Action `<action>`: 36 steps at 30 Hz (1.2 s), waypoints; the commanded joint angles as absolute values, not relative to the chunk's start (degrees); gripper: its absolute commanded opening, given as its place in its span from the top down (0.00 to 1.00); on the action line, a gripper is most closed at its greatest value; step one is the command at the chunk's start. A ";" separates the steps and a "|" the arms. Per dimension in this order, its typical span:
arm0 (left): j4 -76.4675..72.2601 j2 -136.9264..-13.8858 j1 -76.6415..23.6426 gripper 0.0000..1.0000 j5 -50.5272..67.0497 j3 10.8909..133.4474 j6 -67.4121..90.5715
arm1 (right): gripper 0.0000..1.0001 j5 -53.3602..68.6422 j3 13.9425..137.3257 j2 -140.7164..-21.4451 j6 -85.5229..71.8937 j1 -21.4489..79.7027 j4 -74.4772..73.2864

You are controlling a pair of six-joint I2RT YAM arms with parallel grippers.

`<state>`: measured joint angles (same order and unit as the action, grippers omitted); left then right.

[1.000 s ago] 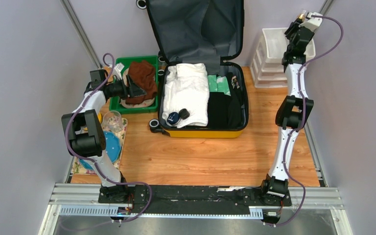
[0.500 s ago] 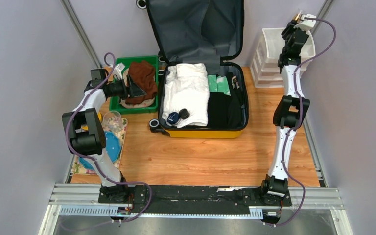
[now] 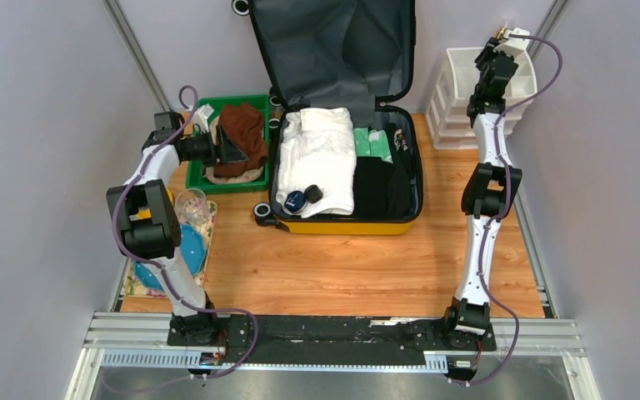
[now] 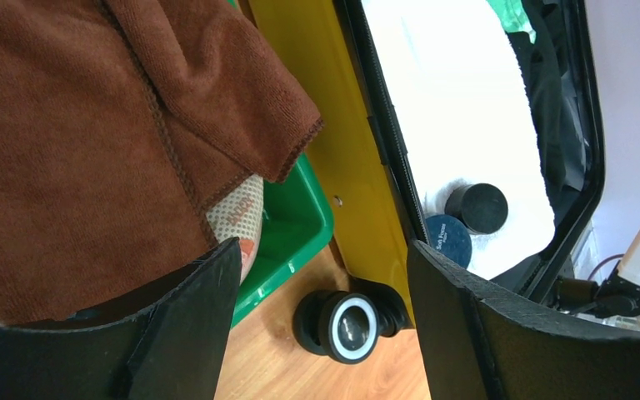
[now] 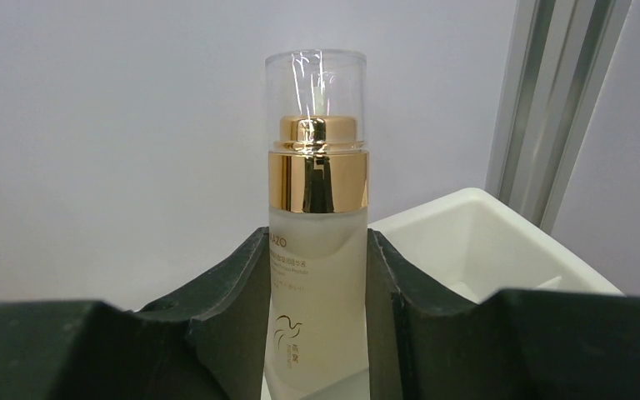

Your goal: Open, take out, and arrange the luggage

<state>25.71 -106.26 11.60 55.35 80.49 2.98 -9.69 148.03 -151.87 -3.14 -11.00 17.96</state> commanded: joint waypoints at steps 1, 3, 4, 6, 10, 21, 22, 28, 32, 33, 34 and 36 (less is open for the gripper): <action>27.51 -107.75 11.16 0.19 55.90 84.98 1.23 | 0.68 -11.25 148.72 -151.97 -2.72 -10.81 21.18; 26.64 -108.02 11.16 0.19 56.07 85.43 1.67 | 0.41 -10.37 147.57 -150.48 -3.07 -10.81 21.71; 26.54 -108.10 11.08 0.19 56.16 85.52 1.76 | 0.36 -9.68 146.96 -150.12 -3.08 -10.81 21.80; 26.19 -108.11 11.07 0.19 56.25 85.69 1.76 | 0.27 -9.67 146.34 -148.81 -3.69 -10.81 21.71; 26.02 -107.40 10.90 0.19 56.60 85.69 1.14 | 0.17 -8.88 143.88 -145.90 -4.48 -10.81 21.97; 26.89 -103.37 10.37 0.18 56.95 87.36 -5.26 | 0.04 2.54 131.75 -125.79 6.23 -10.72 18.24; 27.16 -103.19 9.94 0.18 57.04 87.62 -5.88 | 0.04 5.42 132.10 -124.38 7.37 -10.64 15.58; 38.21 -102.74 2.49 0.16 58.27 92.01 -22.04 | 0.03 19.64 131.49 -114.27 15.72 -9.32 -8.93; 47.00 -104.41 -3.76 0.16 58.80 95.27 -32.67 | 0.04 26.62 126.40 -106.37 18.80 -7.48 -22.82; 47.46 -104.68 -4.48 0.16 58.89 95.27 -33.48 | 0.04 27.85 125.17 -105.22 19.42 -6.51 -28.51; 46.94 -104.59 -5.18 0.16 58.80 94.84 -33.75 | 0.04 30.04 124.03 -104.07 19.86 -5.89 -31.09; 44.66 -103.72 -5.89 0.16 59.33 92.30 -31.92 | 0.05 32.77 121.30 -101.87 21.35 -3.45 -39.84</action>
